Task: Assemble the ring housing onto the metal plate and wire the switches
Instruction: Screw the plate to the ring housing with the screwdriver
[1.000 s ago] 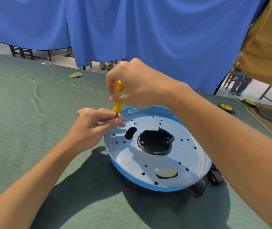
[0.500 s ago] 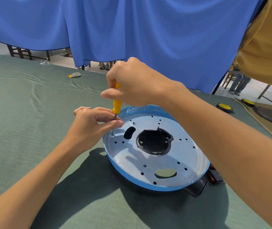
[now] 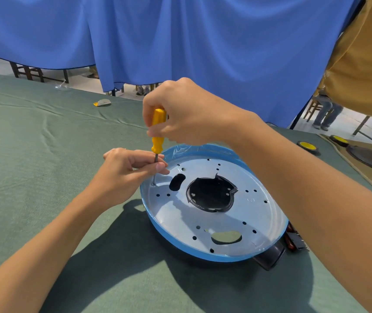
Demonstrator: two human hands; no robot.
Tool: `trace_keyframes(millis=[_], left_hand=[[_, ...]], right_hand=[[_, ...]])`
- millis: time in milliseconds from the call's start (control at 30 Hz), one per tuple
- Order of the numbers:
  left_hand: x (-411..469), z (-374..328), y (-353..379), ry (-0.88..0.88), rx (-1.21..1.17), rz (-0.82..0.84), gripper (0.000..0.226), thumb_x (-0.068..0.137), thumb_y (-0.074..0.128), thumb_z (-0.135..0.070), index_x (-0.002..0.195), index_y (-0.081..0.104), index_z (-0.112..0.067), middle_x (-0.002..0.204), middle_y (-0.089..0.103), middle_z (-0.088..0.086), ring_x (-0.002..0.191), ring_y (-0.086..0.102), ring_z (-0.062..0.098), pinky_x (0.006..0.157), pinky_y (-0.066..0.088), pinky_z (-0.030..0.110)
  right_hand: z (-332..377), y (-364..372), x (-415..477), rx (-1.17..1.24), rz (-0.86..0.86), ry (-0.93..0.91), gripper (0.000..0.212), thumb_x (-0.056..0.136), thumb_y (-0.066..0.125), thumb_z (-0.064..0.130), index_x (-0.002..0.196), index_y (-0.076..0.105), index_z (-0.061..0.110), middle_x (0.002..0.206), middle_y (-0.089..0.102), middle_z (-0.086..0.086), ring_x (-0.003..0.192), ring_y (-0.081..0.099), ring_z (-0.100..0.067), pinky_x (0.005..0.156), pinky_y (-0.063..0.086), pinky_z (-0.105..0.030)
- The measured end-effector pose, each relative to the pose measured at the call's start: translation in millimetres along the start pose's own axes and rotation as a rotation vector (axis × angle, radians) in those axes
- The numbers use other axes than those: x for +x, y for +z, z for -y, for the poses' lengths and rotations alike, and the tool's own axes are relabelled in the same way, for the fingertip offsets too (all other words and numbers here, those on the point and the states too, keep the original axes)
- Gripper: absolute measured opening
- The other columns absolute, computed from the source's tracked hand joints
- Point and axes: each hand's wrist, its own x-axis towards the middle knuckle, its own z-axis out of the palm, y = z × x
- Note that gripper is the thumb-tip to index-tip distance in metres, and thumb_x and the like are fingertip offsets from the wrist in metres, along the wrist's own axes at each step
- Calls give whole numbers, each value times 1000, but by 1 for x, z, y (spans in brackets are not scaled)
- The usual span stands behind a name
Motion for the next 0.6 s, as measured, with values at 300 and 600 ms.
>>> trace_keyframes(millis=[300,600], left_hand=[[0,-4,2,42,110,-98,6,77,72,-30,73,74,-34,78,70,-31,83,61,-14,107,22,56],[-2,-3,6,78,206,-168,5,73,71,-38,76,72,-35,81,71,-24,94,59,-18,111,19,47]], right_hand=[[0,4,3,-59,-10,26,23,88,66,43,77,60,24,86,53,5,82,53,-17,63,39,-28],[1,7,2,-111,-29,25,35,94,57,45,76,53,16,78,50,0,64,46,-12,48,25,-18]])
